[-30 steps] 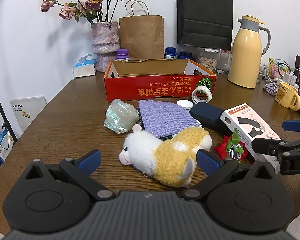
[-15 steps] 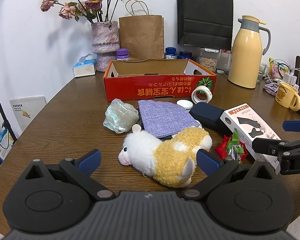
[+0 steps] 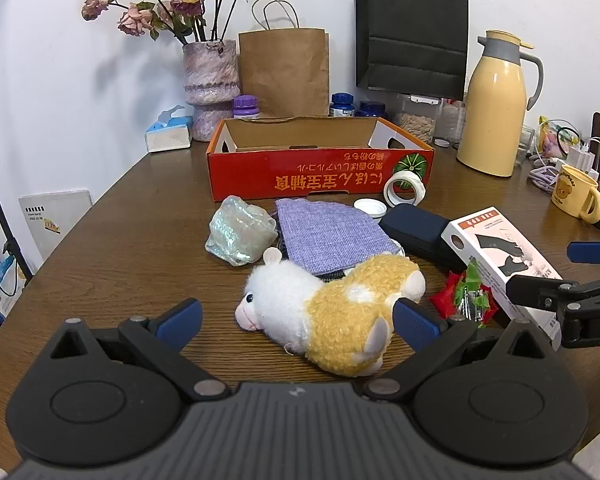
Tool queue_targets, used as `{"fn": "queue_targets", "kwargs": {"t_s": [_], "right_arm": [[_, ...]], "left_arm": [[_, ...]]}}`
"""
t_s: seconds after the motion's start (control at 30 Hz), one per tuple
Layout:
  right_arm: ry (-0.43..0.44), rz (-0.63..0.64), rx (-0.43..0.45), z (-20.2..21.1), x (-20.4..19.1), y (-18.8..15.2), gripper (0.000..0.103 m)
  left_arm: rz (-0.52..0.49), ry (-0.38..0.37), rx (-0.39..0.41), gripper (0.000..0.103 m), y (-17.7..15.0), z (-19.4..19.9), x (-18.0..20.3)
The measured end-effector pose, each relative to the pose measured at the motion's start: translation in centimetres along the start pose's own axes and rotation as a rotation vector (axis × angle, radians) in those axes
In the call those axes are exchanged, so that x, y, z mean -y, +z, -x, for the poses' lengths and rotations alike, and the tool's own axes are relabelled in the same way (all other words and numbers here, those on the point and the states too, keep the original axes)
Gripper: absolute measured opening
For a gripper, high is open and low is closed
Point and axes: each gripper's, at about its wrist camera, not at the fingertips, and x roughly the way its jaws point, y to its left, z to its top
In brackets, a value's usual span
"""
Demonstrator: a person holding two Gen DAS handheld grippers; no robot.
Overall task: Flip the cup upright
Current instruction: 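Grasp the white glove booklet with the right tool while the left tool approaches the plush sheep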
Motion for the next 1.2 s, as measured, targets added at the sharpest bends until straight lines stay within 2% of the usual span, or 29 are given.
{"fn": "queue_targets", "kwargs": {"t_s": [0.4,0.77,1.2], "right_arm": [[-0.044,0.017,-0.019,-1.1,1.4,-0.1,0.103],[-0.074,0.052,-0.084,-4.2,3.2,0.0,0.103],[-0.027,0.057,-0.147,-8.0,4.9,-0.2,0.103]], "left_arm": [[0.024,0.009,-0.023,0.103,0.3,-1.1,0.1],[0.050,0.025,-0.042,0.103,1.0,-2.4,0.0],[0.059,0.045,-0.058,0.103,1.9,-3.7,0.5]]}}
